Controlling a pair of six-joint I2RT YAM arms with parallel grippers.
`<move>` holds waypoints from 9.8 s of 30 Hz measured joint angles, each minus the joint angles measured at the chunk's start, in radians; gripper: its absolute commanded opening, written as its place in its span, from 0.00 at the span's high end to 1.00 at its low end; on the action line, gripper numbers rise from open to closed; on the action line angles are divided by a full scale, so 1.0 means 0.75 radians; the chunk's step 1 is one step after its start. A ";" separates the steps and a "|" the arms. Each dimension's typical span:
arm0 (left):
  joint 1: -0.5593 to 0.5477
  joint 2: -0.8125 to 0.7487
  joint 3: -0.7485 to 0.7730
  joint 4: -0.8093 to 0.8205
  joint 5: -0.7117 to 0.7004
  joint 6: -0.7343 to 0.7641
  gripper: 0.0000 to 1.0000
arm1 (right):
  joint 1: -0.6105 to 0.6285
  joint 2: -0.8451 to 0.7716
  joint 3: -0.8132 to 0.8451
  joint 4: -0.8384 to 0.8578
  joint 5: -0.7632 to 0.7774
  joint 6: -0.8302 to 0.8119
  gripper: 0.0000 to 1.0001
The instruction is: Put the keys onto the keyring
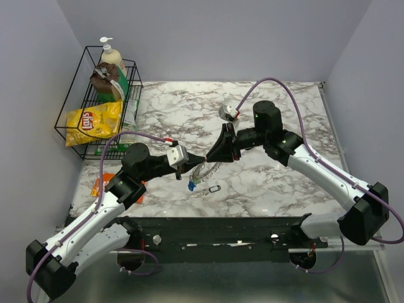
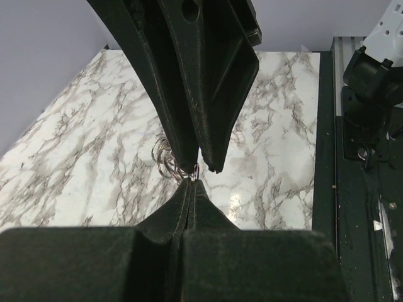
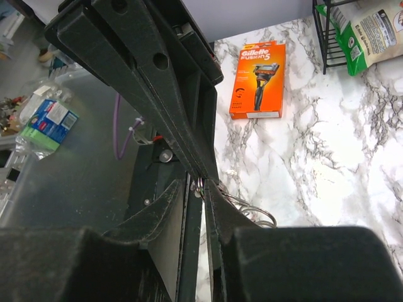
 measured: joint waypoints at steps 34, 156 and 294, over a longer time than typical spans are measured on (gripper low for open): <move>0.001 -0.003 0.000 0.082 0.051 -0.045 1.00 | 0.018 -0.078 -0.018 -0.028 0.107 -0.009 0.79; 0.144 0.228 0.340 -0.302 0.622 0.058 0.71 | 0.028 -0.249 -0.250 0.391 -0.024 -0.288 0.99; 0.051 0.142 0.334 -0.429 0.253 0.408 1.00 | 0.229 -0.362 -0.290 0.255 0.568 -0.437 0.99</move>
